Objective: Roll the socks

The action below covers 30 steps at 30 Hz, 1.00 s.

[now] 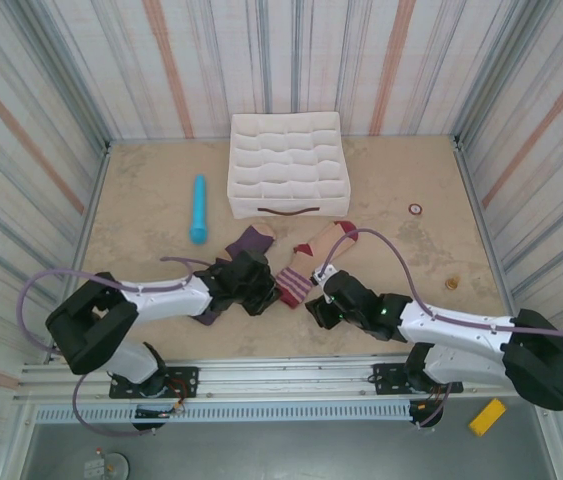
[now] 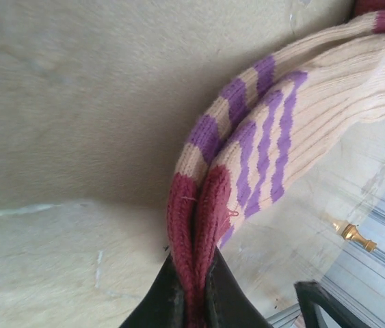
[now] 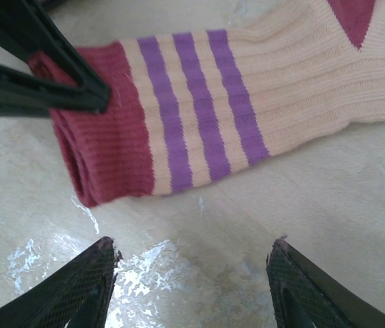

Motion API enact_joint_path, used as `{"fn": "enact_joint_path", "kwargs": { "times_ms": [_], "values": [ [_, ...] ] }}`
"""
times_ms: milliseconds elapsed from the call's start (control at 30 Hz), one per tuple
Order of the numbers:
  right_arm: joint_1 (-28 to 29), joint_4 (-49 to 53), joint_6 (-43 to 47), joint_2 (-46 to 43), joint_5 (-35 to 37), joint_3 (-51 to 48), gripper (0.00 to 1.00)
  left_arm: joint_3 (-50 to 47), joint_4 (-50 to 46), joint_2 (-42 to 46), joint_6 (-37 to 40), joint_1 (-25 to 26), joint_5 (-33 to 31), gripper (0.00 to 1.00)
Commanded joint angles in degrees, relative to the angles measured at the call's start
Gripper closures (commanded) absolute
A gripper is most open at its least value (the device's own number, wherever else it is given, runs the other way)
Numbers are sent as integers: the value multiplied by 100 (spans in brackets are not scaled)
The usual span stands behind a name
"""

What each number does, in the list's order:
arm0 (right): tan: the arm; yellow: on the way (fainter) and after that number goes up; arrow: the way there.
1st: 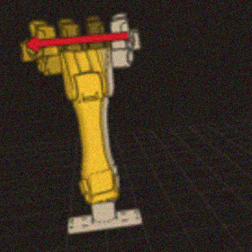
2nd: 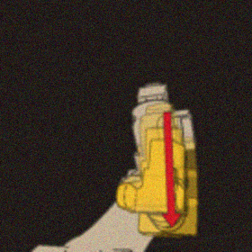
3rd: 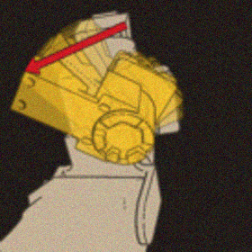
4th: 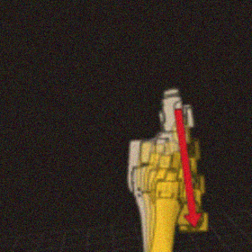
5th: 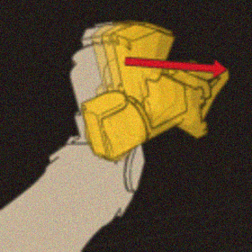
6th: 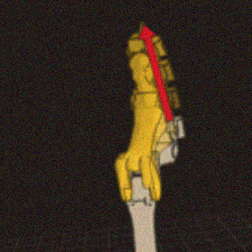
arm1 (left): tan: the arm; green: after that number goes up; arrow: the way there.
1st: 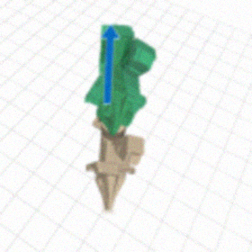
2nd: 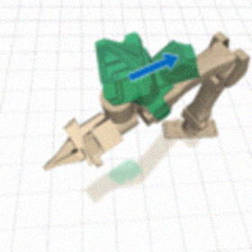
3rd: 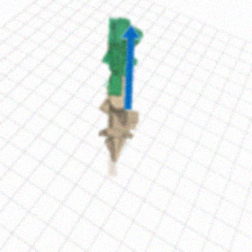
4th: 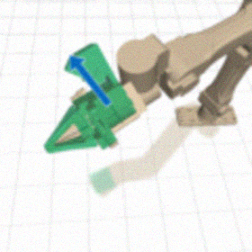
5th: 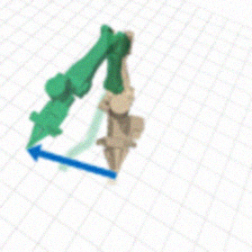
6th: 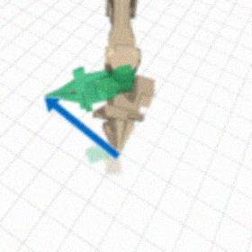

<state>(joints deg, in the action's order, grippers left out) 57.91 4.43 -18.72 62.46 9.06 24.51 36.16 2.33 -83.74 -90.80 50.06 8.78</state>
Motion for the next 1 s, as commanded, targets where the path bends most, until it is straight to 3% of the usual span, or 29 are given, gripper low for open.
{"fn": "enact_joint_path", "kwargs": {
  "times_ms": [0,533,967],
  "values": [
    [89,-349,218,148,-4,90,39,-92,-590,285,271,-66,-200,100],
    [503,-1031,746,963,-434,448,55,-336,128,-23,210,-164,211,100],
    [806,-1258,1075,1620,-105,599,54,-364,980,-569,-118,-131,564,100]
  ]
}}
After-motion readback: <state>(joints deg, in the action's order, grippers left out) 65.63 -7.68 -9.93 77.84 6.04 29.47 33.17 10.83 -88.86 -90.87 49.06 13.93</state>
